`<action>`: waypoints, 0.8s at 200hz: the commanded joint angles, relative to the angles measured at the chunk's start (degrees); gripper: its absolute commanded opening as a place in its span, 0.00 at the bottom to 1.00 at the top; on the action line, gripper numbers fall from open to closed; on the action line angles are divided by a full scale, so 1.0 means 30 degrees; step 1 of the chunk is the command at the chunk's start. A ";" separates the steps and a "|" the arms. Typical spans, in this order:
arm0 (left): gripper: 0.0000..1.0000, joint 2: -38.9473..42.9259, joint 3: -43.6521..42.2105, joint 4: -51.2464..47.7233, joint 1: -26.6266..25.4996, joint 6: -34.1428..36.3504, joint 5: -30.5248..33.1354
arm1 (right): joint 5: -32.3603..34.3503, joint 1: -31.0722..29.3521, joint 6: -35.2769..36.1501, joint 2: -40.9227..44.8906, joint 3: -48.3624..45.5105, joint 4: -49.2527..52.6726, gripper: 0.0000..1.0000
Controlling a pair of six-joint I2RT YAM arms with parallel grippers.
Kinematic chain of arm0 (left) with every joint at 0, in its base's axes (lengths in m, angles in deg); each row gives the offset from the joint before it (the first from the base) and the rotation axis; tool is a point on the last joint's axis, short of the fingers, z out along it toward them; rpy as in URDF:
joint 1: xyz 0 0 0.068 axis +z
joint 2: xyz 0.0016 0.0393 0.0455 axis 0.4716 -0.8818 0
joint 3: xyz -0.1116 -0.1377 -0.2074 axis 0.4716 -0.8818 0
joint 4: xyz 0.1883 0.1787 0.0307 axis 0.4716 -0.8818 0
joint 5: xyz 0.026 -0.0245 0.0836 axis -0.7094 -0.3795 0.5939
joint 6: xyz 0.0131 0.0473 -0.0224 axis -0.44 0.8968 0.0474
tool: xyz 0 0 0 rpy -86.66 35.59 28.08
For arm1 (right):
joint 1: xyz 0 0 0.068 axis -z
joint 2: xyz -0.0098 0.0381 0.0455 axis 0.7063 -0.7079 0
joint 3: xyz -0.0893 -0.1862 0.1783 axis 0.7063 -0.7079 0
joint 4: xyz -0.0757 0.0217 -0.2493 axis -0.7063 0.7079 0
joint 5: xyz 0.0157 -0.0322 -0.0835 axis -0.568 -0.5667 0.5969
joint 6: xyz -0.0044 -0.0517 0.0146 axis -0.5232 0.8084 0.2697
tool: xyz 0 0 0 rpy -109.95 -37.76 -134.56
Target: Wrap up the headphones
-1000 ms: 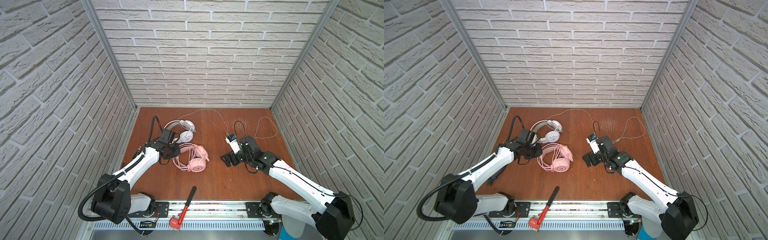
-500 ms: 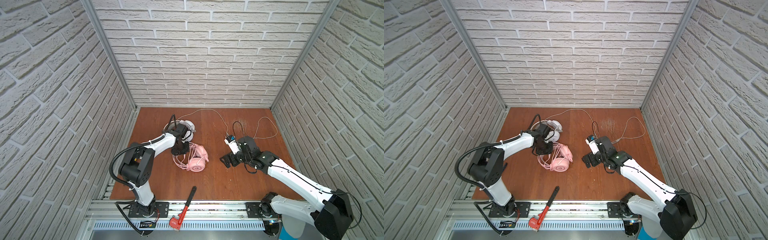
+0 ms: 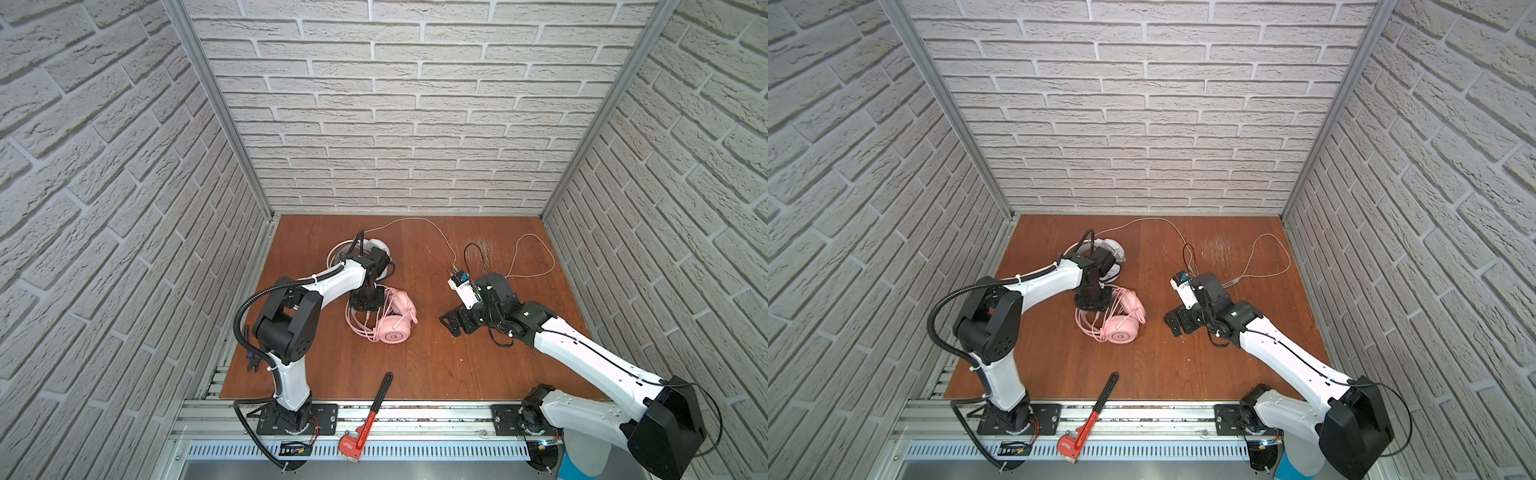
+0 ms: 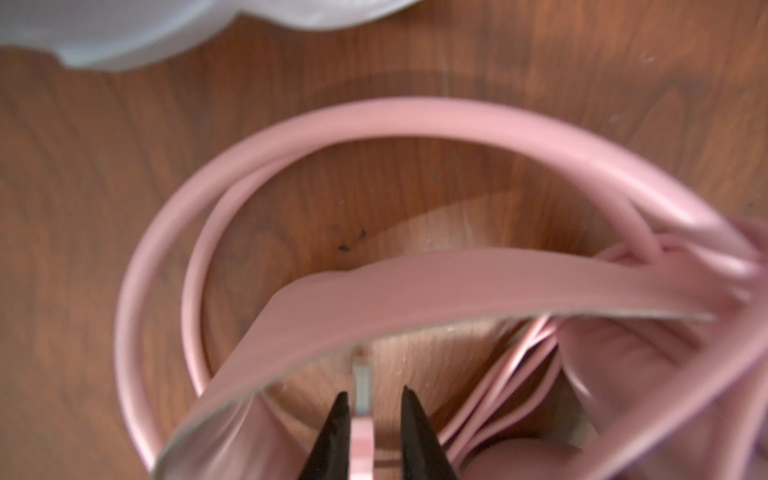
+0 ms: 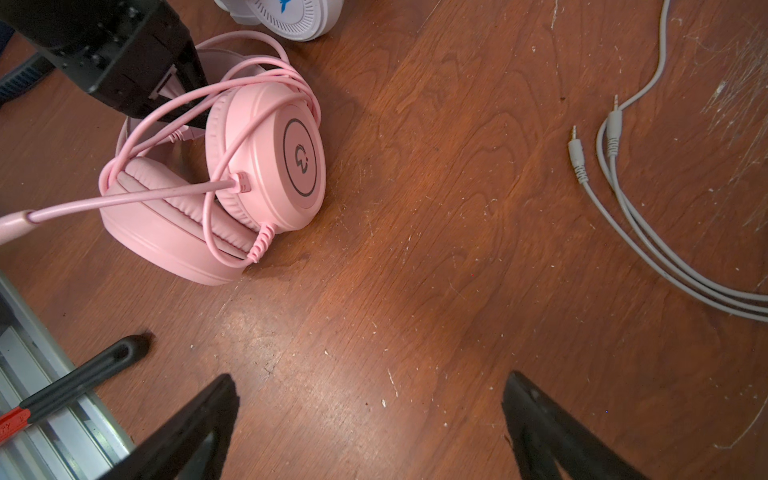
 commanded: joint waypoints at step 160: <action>0.82 0.4908 0.1323 0.0793 0.2706 -0.1318 0.0644 | -0.0207 0.0070 0.0239 0.0003 0.0889 -0.0157 1.00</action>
